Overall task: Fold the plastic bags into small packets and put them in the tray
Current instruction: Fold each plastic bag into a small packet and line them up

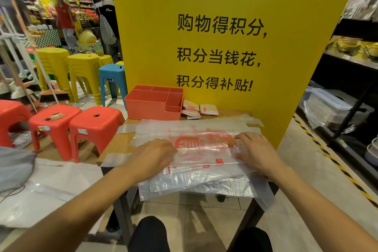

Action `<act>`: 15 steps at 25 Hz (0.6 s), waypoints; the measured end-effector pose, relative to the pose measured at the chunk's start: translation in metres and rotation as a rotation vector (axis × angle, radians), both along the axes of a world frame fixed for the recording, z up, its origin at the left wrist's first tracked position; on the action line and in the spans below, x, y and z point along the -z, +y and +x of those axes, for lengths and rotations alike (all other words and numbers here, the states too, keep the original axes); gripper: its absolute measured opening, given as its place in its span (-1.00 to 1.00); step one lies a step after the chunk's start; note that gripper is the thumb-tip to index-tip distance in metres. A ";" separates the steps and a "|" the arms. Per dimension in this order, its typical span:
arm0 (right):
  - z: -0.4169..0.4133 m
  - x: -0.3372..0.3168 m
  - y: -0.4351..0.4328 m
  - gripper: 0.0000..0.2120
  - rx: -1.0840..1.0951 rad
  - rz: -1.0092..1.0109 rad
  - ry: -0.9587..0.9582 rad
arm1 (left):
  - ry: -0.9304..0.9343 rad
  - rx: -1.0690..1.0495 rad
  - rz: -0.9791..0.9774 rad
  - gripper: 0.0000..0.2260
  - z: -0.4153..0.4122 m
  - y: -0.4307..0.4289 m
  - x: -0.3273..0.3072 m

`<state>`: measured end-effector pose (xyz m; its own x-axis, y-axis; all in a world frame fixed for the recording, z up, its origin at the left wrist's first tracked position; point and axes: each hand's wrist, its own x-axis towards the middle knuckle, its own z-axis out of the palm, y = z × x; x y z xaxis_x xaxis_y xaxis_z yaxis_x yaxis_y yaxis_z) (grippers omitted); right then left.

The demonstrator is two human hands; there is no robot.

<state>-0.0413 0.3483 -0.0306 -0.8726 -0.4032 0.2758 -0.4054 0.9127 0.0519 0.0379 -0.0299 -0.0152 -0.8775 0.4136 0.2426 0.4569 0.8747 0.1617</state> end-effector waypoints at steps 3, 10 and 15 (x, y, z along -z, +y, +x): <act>0.011 -0.001 -0.008 -0.59 -0.098 -0.113 -0.026 | -0.096 0.061 -0.058 -0.60 -0.005 0.030 0.018; 0.034 0.018 -0.055 -0.62 -0.318 -0.088 -0.188 | 0.023 0.094 -0.131 -0.79 -0.015 0.034 0.030; 0.036 0.021 -0.052 -0.58 -0.242 -0.071 -0.190 | 0.098 0.039 -0.375 -0.80 -0.015 0.027 0.034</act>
<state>-0.0057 0.2967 -0.0519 -0.7921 -0.5913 0.1517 -0.6078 0.7870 -0.1060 0.0224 -0.0025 -0.0491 -0.8396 0.5221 0.1499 0.4885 0.8464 -0.2121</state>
